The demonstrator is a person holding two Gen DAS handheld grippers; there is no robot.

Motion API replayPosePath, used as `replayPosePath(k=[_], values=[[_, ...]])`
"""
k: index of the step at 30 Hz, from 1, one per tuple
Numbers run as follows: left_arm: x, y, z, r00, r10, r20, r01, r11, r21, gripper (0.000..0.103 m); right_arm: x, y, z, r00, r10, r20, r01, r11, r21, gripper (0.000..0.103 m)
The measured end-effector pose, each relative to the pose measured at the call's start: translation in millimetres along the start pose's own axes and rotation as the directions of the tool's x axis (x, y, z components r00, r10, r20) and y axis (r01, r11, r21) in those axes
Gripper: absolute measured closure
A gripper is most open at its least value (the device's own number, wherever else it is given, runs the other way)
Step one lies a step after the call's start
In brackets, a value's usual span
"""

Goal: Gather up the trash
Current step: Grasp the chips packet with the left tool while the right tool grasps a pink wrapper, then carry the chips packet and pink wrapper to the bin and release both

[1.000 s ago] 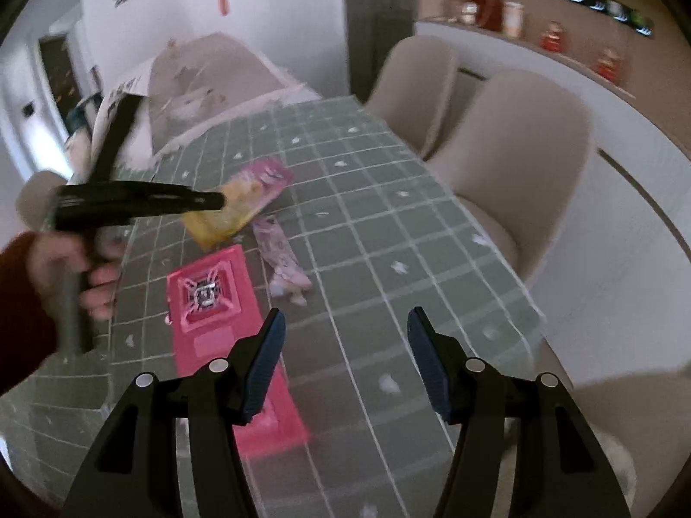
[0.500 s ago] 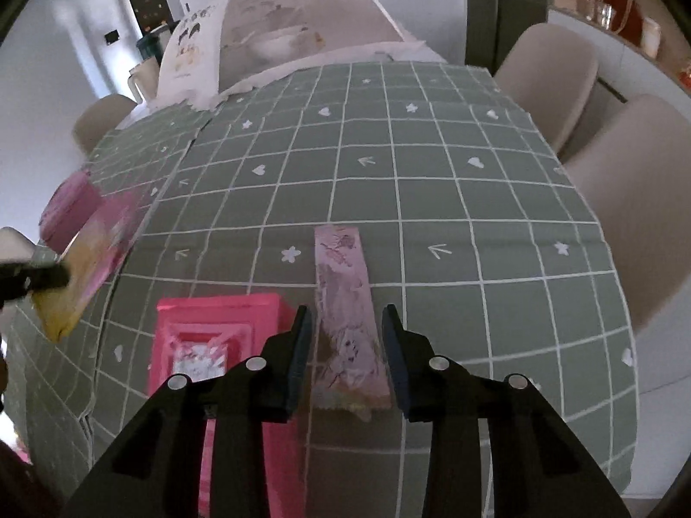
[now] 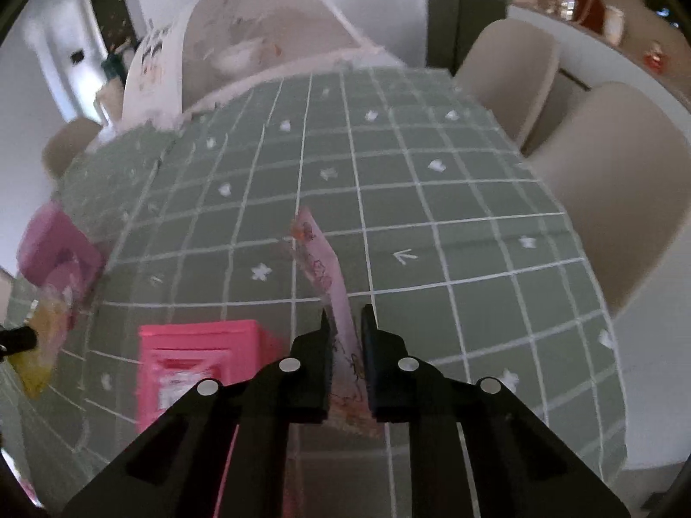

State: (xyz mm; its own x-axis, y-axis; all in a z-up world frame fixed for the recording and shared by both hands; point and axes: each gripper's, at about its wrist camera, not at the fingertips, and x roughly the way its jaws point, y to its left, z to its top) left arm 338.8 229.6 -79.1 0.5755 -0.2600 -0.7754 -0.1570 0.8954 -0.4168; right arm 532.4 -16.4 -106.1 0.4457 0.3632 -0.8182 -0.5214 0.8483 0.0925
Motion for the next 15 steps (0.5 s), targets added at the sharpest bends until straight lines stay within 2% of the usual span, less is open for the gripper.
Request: replayPosePath(k=[8,15], values=[[-24,-30,6,0.997,-0.053,0.063,0.050,0.998,0.049,0.101,-97,24,-19,0.992,-0.019,0.124,0.018,1.000,0.015,0.090],[-51,-79,2,0.985,-0.145,0.094,0.129,0.979,0.155,0.101,-189,35,-60,0.973,-0.073,0.217,0.061,0.996,0.060,0.090]])
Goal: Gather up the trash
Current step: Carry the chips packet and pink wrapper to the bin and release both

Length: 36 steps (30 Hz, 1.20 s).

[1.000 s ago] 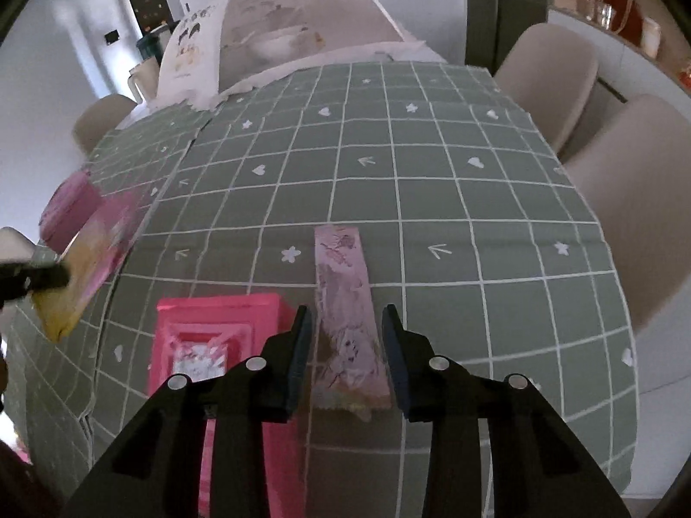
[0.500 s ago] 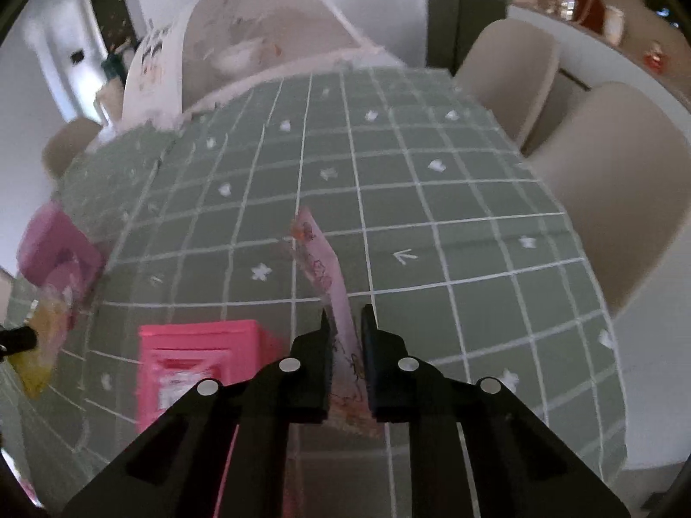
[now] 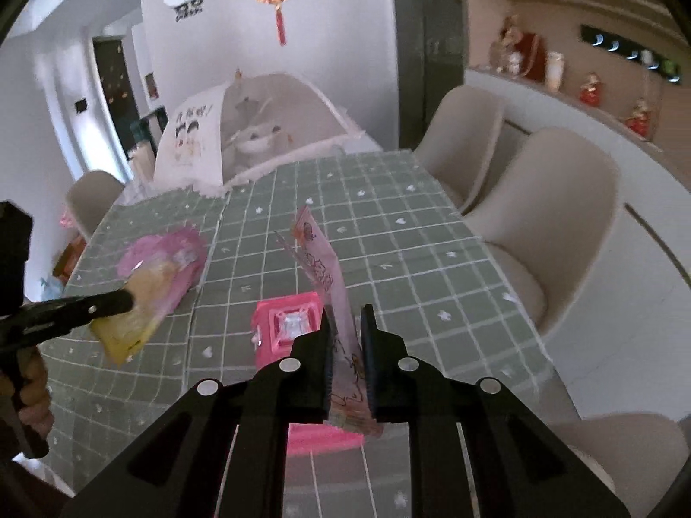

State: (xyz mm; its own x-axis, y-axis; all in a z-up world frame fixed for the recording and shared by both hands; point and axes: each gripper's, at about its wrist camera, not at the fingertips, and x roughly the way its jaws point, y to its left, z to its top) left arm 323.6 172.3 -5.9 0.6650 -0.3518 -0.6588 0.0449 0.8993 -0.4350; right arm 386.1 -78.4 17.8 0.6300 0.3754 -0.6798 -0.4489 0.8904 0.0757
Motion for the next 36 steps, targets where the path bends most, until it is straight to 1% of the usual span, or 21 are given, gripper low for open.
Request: replayPosePath(k=[4,6,8,11,12,14,18,21,25,27,28,30,31,32,33,34,36], values=[[-1,-45,-3,0.996,-0.086,-0.002,0.086,0.994,0.072,0.101,-58,-13,-21,0.997,-0.070,0.042,0.068,0.997,0.031,0.090],[5,-70,-6,0.991,-0.130,-0.021,0.132,0.986,0.103,0.101,-83,-21,-33,0.992,-0.111,0.057,0.109,0.993,0.051,0.090],[14,-98,-13,0.983,-0.173,-0.054,0.179,0.975,0.135,0.101,-105,-32,-46,0.986,-0.154,0.066,0.149,0.986,0.075,0.090],[28,-133,-25,0.972,-0.213,-0.103,0.229,0.957,0.179,0.101,-139,-55,-73,0.971,-0.228,0.068,0.217,0.967,0.132,0.090],[36,-151,-31,0.964,-0.233,-0.131,0.256,0.946,0.198,0.101,-145,-60,-80,0.967,-0.244,0.066,0.233,0.962,0.145,0.090],[44,-174,-43,0.954,-0.252,-0.164,0.284,0.933,0.222,0.101,-161,-73,-98,0.958,-0.281,0.061,0.266,0.947,0.179,0.090],[67,-222,-72,0.926,-0.283,-0.248,0.347,0.898,0.270,0.101,-194,-100,-135,0.935,-0.351,0.045,0.330,0.911,0.248,0.090],[90,-253,-93,0.904,-0.289,-0.316,0.382,0.877,0.292,0.101,-214,-117,-158,0.920,-0.389,0.038,0.362,0.885,0.294,0.090],[120,-283,-113,0.890,-0.278,-0.362,0.398,0.860,0.318,0.100,-230,-135,-180,0.912,-0.408,0.034,0.374,0.864,0.336,0.090],[139,-293,-121,0.882,-0.267,-0.388,0.399,0.862,0.314,0.100,-233,-144,-192,0.915,-0.403,0.028,0.367,0.860,0.354,0.090],[147,-297,-124,0.875,-0.267,-0.404,0.404,0.863,0.303,0.100,-232,-145,-195,0.916,-0.400,0.026,0.365,0.859,0.358,0.090],[163,-300,-131,0.852,-0.272,-0.448,0.419,0.866,0.271,0.099,-228,-149,-203,0.923,-0.385,0.016,0.352,0.860,0.368,0.090],[168,-302,-134,0.847,-0.268,-0.459,0.417,0.870,0.262,0.094,-225,-152,-206,0.928,-0.373,0.011,0.342,0.861,0.375,0.090],[173,-301,-136,0.844,-0.260,-0.469,0.410,0.876,0.254,0.091,-220,-152,-207,0.932,-0.364,0.006,0.334,0.862,0.381,0.090],[176,-300,-139,0.845,-0.253,-0.471,0.400,0.884,0.244,0.083,-214,-155,-210,0.938,-0.345,0.000,0.318,0.865,0.389,0.090],[177,-299,-140,0.850,-0.247,-0.465,0.388,0.890,0.237,0.075,-210,-157,-212,0.943,-0.334,-0.004,0.309,0.867,0.391,0.090],[173,-295,-139,0.861,-0.243,-0.446,0.371,0.901,0.225,0.069,-198,-159,-214,0.952,-0.307,-0.015,0.288,0.874,0.391,0.090]])
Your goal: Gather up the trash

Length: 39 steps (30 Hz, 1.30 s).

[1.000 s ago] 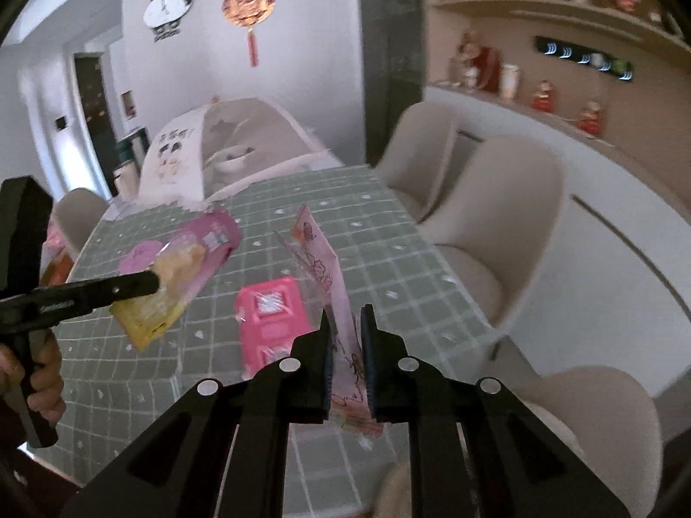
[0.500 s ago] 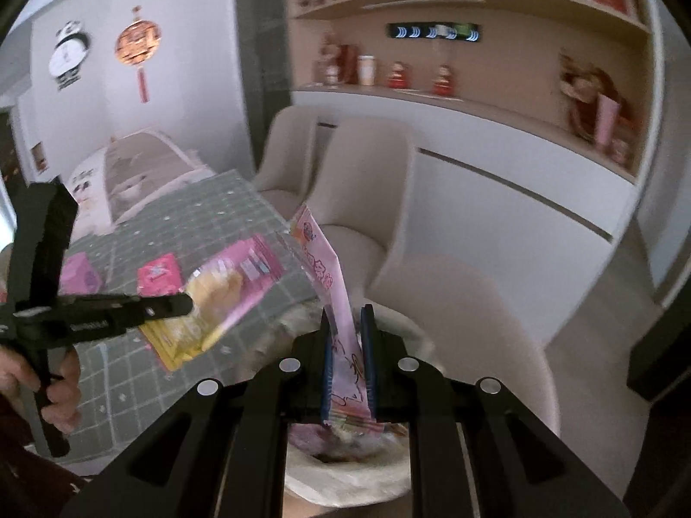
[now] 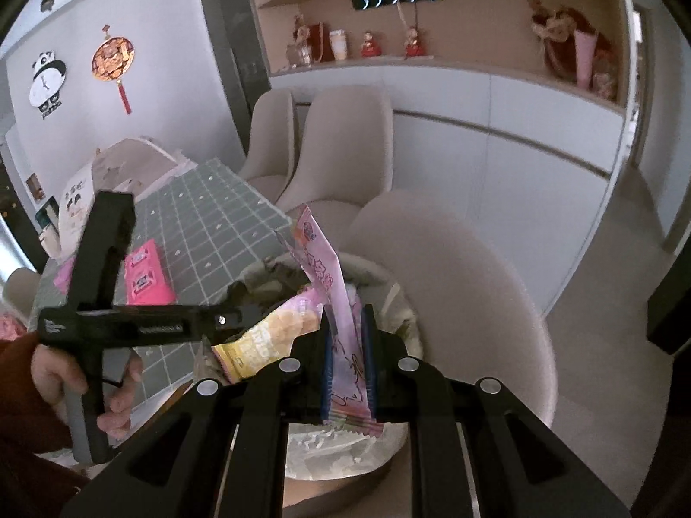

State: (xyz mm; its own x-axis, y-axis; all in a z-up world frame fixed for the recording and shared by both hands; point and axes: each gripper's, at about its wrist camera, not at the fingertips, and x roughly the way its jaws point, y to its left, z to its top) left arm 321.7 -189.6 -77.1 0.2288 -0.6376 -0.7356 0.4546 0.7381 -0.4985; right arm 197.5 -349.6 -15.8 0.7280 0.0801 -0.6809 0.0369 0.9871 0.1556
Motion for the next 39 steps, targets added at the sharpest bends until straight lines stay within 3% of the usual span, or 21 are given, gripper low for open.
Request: replayPosePath(k=[5,9,15,19,22,24,27,30,33,35,39], values=[[-28,11,-3,0.999,-0.008,0.045,0.011,0.999,-0.052,0.065,41,6,-4,0.994,0.084,-0.070,-0.083,0.996,0.015,0.090],[-69,26,-9,0.987,0.081,0.136,-0.069,0.994,-0.090,0.065,87,15,-9,0.978,0.137,-0.159,-0.134,0.990,0.034,0.090],[-131,56,-39,0.932,0.265,0.249,-0.221,0.957,-0.188,0.061,149,37,-22,0.941,0.144,-0.307,-0.150,0.989,0.003,0.090],[-160,70,-63,0.894,0.358,0.270,-0.299,0.924,-0.237,0.055,157,51,-20,0.942,0.114,-0.316,-0.130,0.991,-0.032,0.089],[-179,78,-81,0.870,0.415,0.268,-0.348,0.900,-0.263,0.051,147,59,-17,0.953,0.093,-0.287,-0.112,0.992,-0.051,0.082],[-184,83,-90,0.868,0.427,0.254,-0.364,0.894,-0.261,0.051,133,62,-16,0.966,0.089,-0.241,-0.109,0.992,-0.069,0.068],[-191,91,-105,0.880,0.415,0.231,-0.355,0.898,-0.261,0.051,108,66,-17,0.984,0.057,-0.171,-0.075,0.993,-0.096,0.051],[-201,92,-121,0.873,0.441,0.211,-0.391,0.889,-0.240,0.051,75,74,-21,0.992,0.042,-0.116,-0.052,0.995,-0.085,0.050],[-223,86,-142,0.862,0.448,0.238,-0.410,0.892,-0.192,0.051,30,95,-32,0.998,0.046,-0.047,-0.050,0.995,-0.081,0.050],[-240,78,-156,0.844,0.458,0.280,-0.429,0.889,-0.161,0.051,4,113,-39,0.999,0.053,-0.008,-0.054,0.994,-0.093,0.050],[-283,53,-192,0.775,0.510,0.373,-0.500,0.856,-0.132,0.051,-56,163,-69,0.994,0.098,0.048,-0.092,0.989,-0.112,0.050]])
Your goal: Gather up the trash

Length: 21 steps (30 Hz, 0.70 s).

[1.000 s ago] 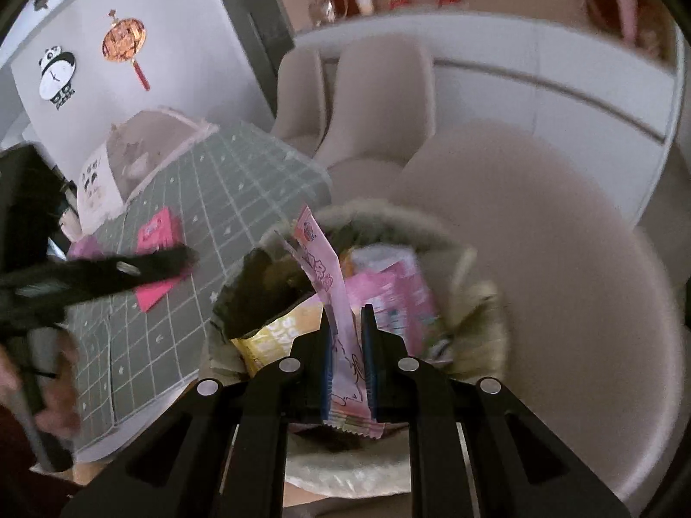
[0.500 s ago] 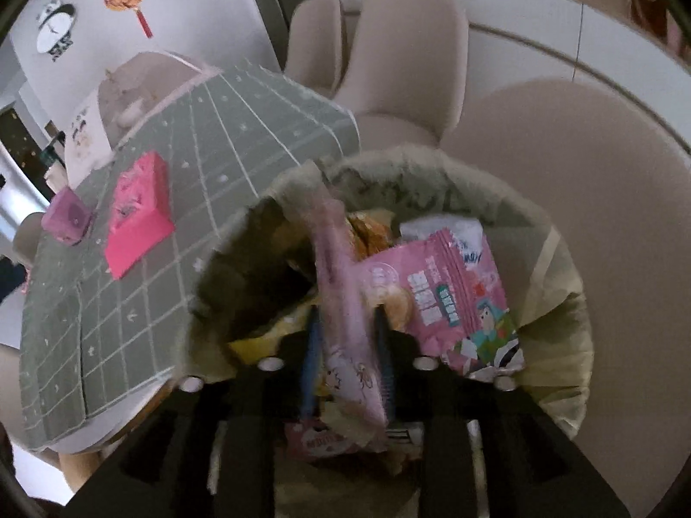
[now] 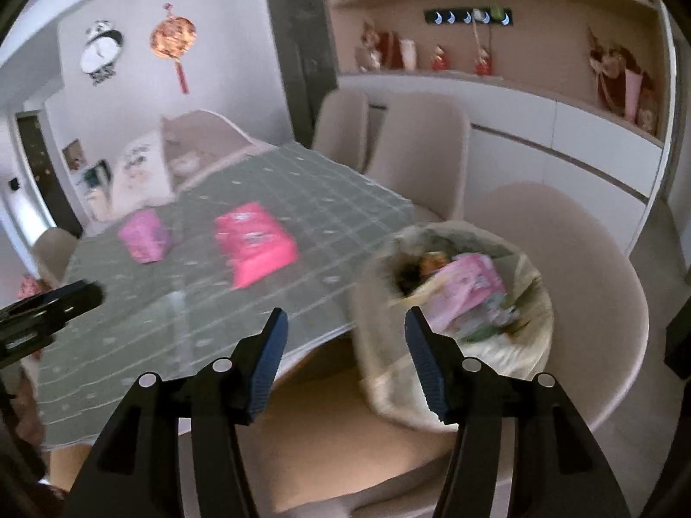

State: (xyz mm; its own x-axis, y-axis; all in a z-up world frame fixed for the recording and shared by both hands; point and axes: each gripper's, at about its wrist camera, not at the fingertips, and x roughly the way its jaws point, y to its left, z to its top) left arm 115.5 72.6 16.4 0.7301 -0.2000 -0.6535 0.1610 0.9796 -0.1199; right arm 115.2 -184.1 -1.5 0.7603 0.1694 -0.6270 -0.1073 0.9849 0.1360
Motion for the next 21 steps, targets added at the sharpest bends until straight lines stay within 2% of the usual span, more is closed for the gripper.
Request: replayPosePath(k=[3,6,10,21], values=[[-35,5,-13,0.998,0.042,0.047,-0.042,0.999,0.006,0.051,-31,39,-22,1.000,0.003,0.014,-0.002,1.000,-0.006,0.050],[-61,9,-25,0.996,0.053,0.067,-0.054,0.998,0.012,0.051,-51,63,-40,1.000,0.008,0.010,-0.008,1.000,0.021,0.050],[-87,13,-39,0.991,0.084,0.099,-0.089,0.995,0.042,0.051,-77,90,-56,0.998,-0.042,0.053,0.042,0.999,0.001,0.050],[-112,22,-53,0.988,0.060,0.141,-0.071,0.995,0.074,0.051,-109,112,-69,0.987,-0.082,0.137,0.080,0.997,0.021,0.050]])
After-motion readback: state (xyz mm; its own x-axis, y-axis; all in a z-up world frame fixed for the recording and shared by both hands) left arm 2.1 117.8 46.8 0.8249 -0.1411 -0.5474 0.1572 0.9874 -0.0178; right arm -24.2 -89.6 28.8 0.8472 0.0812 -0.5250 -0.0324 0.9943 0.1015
